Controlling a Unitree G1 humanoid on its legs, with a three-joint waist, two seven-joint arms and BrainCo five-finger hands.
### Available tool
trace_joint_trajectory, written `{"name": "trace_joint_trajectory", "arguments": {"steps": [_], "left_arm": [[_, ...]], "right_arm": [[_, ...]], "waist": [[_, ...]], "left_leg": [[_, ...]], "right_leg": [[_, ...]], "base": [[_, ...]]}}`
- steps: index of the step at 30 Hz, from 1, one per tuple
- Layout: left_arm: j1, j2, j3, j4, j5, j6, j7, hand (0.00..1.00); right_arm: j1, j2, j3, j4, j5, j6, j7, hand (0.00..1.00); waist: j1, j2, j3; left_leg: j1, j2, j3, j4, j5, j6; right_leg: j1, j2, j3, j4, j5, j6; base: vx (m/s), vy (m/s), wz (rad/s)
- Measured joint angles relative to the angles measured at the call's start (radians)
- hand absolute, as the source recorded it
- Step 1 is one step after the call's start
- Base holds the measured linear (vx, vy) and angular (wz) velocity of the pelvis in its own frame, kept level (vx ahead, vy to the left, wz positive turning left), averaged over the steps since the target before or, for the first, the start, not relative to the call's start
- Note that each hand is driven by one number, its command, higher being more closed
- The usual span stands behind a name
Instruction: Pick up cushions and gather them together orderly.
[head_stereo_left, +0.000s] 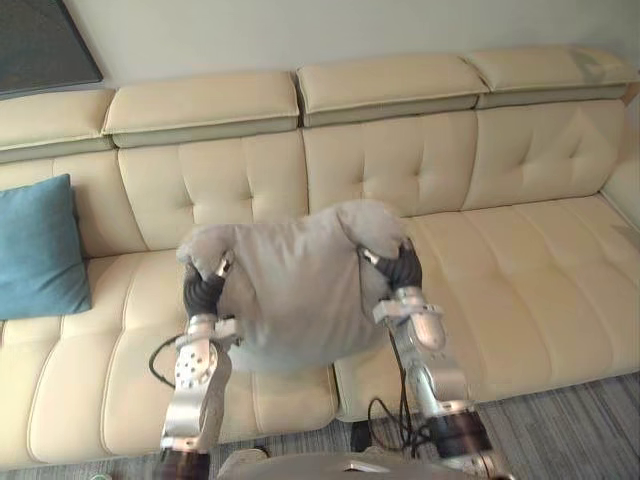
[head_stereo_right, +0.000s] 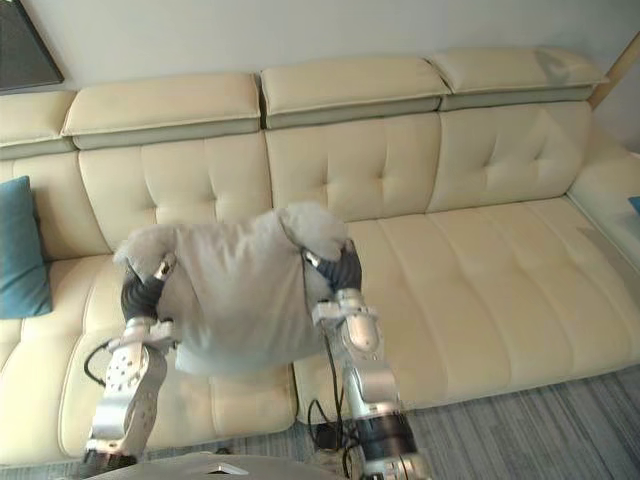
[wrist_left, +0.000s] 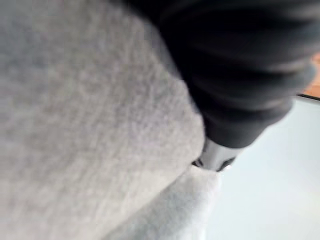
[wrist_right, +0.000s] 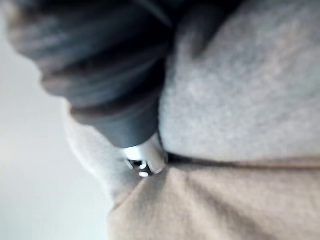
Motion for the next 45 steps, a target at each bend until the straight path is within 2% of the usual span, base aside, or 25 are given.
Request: {"name": "trace_joint_trajectory", "arguments": {"steps": [3, 5, 7, 10, 13, 16, 20, 25, 27, 28, 29, 35, 39, 42, 44, 45], "left_arm": [[-0.123, 0.032, 0.028, 0.037, 0.021, -0.008, 0.053, 1.0], [-0.234, 0.059, 0.047, 0.097, 0.038, -0.01, 0.092, 1.0], [-0.4, 0.108, 0.051, 0.177, 0.039, -0.01, 0.159, 1.0], [-0.605, 0.182, 0.057, 0.253, 0.055, -0.011, 0.247, 1.0], [-0.744, 0.222, 0.065, 0.285, 0.083, -0.011, 0.309, 1.0], [-0.881, 0.245, 0.077, 0.315, 0.119, -0.011, 0.34, 1.0], [-1.0, 0.254, 0.074, 0.365, 0.137, -0.01, 0.343, 1.0], [-1.039, 0.253, 0.074, 0.383, 0.134, -0.009, 0.336, 1.0], [-1.052, 0.248, 0.075, 0.383, 0.133, -0.008, 0.337, 1.0], [-1.06, 0.244, 0.076, 0.383, 0.132, -0.008, 0.337, 1.0], [-1.08, 0.234, 0.082, 0.383, 0.128, -0.008, 0.337, 0.0], [-1.09, 0.216, 0.159, 0.383, 0.08, -0.008, 0.34, 0.0], [-1.093, 0.241, 0.185, 0.368, 0.054, -0.008, 0.323, 0.0], [-1.088, 0.327, 0.208, 0.369, 0.053, -0.007, 0.295, 0.0], [-1.088, 0.414, 0.272, 0.401, 0.005, -0.009, 0.267, 0.0], [-1.088, 0.432, 0.281, 0.416, -0.006, -0.009, 0.263, 0.0]], "right_arm": [[-0.142, -0.002, 0.02, 0.015, -0.051, -0.002, -0.042, 1.0], [-0.272, -0.003, 0.023, 0.085, -0.074, -0.006, -0.071, 1.0], [-0.448, -0.026, 0.026, 0.169, -0.116, -0.006, -0.126, 1.0], [-0.646, -0.062, 0.033, 0.23, -0.194, -0.006, -0.205, 1.0], [-0.752, -0.065, 0.025, 0.25, -0.264, -0.006, -0.278, 1.0], [-0.856, -0.073, -0.013, 0.279, -0.306, -0.006, -0.333, 1.0], [-0.917, -0.083, -0.049, 0.28, -0.311, -0.006, -0.389, 1.0], [-0.921, -0.099, -0.068, 0.265, -0.312, -0.005, -0.397, 1.0], [-0.927, -0.099, -0.077, 0.255, -0.312, -0.001, -0.399, 1.0], [-0.927, -0.101, -0.082, 0.245, -0.312, 0.002, -0.399, 0.0], [-0.941, -0.104, -0.094, 0.229, -0.316, 0.01, -0.401, 0.0], [-1.017, -0.122, -0.13, 0.226, -0.323, 0.02, -0.43, 0.0], [-1.031, -0.229, -0.141, 0.226, -0.273, 0.022, -0.397, 0.0], [-1.036, -0.331, -0.148, 0.239, -0.211, 0.022, -0.354, 0.0], [-1.058, -0.392, -0.192, 0.283, -0.111, 0.017, -0.342, 0.0], [-1.064, -0.404, -0.203, 0.297, -0.087, 0.017, -0.34, 0.0]], "waist": [[-0.005, 0.001, 0.003], [-0.016, 0.002, 0.019], [-0.02, 0.002, 0.093], [-0.016, 0.002, 0.162], [-0.014, 0.003, 0.206], [-0.014, 0.003, 0.233], [-0.022, 0.005, 0.268], [-0.021, 0.005, 0.272], [-0.017, 0.004, 0.299], [-0.014, 0.005, 0.301], [-0.006, 0.005, 0.323], [0.004, 0.005, 0.327], [0.011, 0.003, 0.328], [0.011, 0.003, 0.329], [0.016, 0.003, 0.329], [0.017, 0.003, 0.329]], "left_leg": [[-0.062, -0.006, -0.007, 0.001, 0.035, -0.002], [-0.115, -0.013, -0.021, 0.002, 0.058, -0.003], [-0.165, -0.016, -0.03, 0.002, 0.091, -0.006], [-0.267, -0.021, -0.032, -0.006, 0.139, -0.015], [-0.326, -0.017, -0.033, -0.043, 0.189, -0.028], [-0.398, -0.014, -0.028, -0.062, 0.222, -0.031], [-0.445, -0.011, -0.023, -0.102, 0.251, -0.031], [-0.518, -0.006, -0.018, -0.106, 0.254, -0.032], [-0.539, -0.002, -0.017, -0.103, 0.254, -0.032], [-0.55, -0.001, -0.018, -0.102, 0.254, -0.032], [-0.562, 0.0, -0.02, -0.098, 0.254, -0.032], [-0.636, 0.005, -0.018, -0.066, 0.25, -0.037], [-0.662, 0.008, -0.023, -0.048, 0.249, -0.036], [-0.679, 0.011, -0.032, -0.029, 0.244, -0.032], [-0.686, 0.015, -0.036, -0.016, 0.242, -0.032], [-0.685, 0.016, -0.037, -0.014, 0.242, -0.032]], "right_leg": [[-0.063, -0.008, -0.007, 0.006, 0.028, -0.008], [-0.109, -0.015, -0.023, 0.006, 0.05, -0.016], [-0.149, -0.023, -0.028, 0.006, 0.076, -0.024], [-0.253, -0.03, -0.028, 0.006, 0.086, -0.026], [-0.329, -0.027, -0.029, 0.007, 0.103, -0.029], [-0.413, -0.024, -0.028, 0.007, 0.131, -0.031], [-0.48, -0.021, -0.027, 0.007, 0.156, -0.042], [-0.554, -0.018, -0.022, 0.007, 0.162, -0.043], [-0.572, -0.015, -0.019, 0.007, 0.162, -0.043], [-0.581, -0.015, -0.019, 0.007, 0.162, -0.043], [-0.588, -0.014, -0.019, 0.007, 0.162, -0.043], [-0.642, -0.014, -0.019, 0.008, 0.162, -0.043], [-0.649, -0.015, -0.029, 0.008, 0.162, -0.043], [-0.649, -0.014, -0.042, 0.008, 0.162, -0.044], [-0.65, -0.012, -0.049, 0.017, 0.162, -0.043], [-0.65, -0.012, -0.049, 0.019, 0.162, -0.043]], "base": [[-0.13, -0.037, 0.07], [-0.18, -0.018, 0.2], [-0.26, 0.002, 0.24], [-0.23, -0.016, 0.13], [-0.14, -0.037, 0.04], [-0.09, -0.037, -0.02], [-0.06, 0.021, 0.0], [0.0, 0.104, 0.01], [0.01, 0.13, 0.04], [0.01, 0.133, 0.08], [0.01, 0.129, 0.08], [0.0, 0.111, 0.06], [-0.02, 0.066, 0.08], [-0.03, 0.043, 0.09], [-0.05, 0.031, 0.06], [-0.05, 0.023, 0.02]]}}
